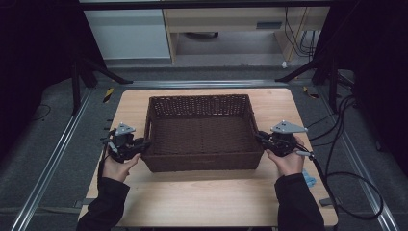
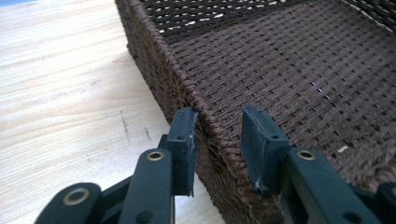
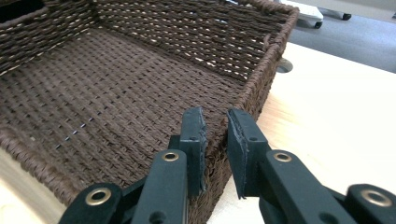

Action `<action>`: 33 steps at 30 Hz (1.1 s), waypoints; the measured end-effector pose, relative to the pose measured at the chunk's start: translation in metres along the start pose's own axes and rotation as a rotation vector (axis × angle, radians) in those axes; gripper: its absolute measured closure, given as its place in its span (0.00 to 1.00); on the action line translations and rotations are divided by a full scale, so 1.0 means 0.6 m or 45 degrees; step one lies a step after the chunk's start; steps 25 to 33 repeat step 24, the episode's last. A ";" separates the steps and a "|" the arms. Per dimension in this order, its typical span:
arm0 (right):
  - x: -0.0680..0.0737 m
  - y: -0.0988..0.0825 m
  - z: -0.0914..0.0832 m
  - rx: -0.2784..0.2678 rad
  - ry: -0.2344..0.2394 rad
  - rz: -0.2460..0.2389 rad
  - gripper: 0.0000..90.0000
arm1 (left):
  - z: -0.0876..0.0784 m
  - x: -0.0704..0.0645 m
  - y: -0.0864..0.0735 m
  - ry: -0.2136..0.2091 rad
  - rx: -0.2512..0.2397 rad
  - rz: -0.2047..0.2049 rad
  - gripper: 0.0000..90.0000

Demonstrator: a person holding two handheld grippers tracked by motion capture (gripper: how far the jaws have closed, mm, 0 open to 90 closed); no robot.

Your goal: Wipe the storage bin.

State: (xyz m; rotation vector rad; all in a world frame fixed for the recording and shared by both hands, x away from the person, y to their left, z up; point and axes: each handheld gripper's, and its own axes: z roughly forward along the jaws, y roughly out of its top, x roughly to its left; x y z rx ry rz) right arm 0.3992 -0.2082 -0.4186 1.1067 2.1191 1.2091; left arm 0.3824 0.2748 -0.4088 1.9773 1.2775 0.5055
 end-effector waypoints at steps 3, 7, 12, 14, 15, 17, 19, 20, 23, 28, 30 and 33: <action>0.006 -0.003 -0.005 -0.004 0.006 -0.004 0.85 | 0.004 0.003 0.002 -0.001 0.002 -0.004 0.73; 0.007 -0.005 -0.008 -0.007 0.009 0.001 0.85 | 0.005 0.003 0.003 0.004 0.008 0.007 0.73; 0.007 -0.003 -0.009 -0.006 0.011 -0.003 0.82 | 0.003 0.003 0.004 0.018 -0.008 0.023 0.69; 0.006 0.000 -0.015 -0.032 0.004 -0.001 0.74 | -0.004 0.004 0.006 0.019 -0.040 0.024 0.59; 0.005 0.002 -0.020 -0.050 -0.008 0.001 0.71 | -0.010 0.005 0.008 0.019 -0.059 0.022 0.57; 0.000 0.005 -0.031 -0.079 -0.044 -0.004 0.63 | -0.027 0.011 0.011 0.030 -0.108 0.021 0.52; -0.009 0.005 -0.045 -0.103 -0.096 0.009 0.56 | -0.039 0.018 0.012 0.040 -0.139 0.015 0.48; -0.014 0.004 -0.051 -0.110 -0.112 0.022 0.52 | -0.044 0.022 0.012 0.044 -0.149 0.017 0.47; -0.031 -0.004 -0.064 -0.110 -0.155 0.085 0.43 | -0.061 0.041 0.006 0.071 -0.187 0.016 0.42; -0.035 -0.008 -0.068 -0.109 -0.170 0.099 0.41 | -0.064 0.047 0.003 0.076 -0.190 0.012 0.41; -0.035 -0.008 -0.068 -0.109 -0.170 0.099 0.41 | -0.064 0.047 0.003 0.076 -0.190 0.012 0.41; -0.035 -0.008 -0.068 -0.109 -0.170 0.099 0.41 | -0.064 0.047 0.003 0.076 -0.190 0.012 0.41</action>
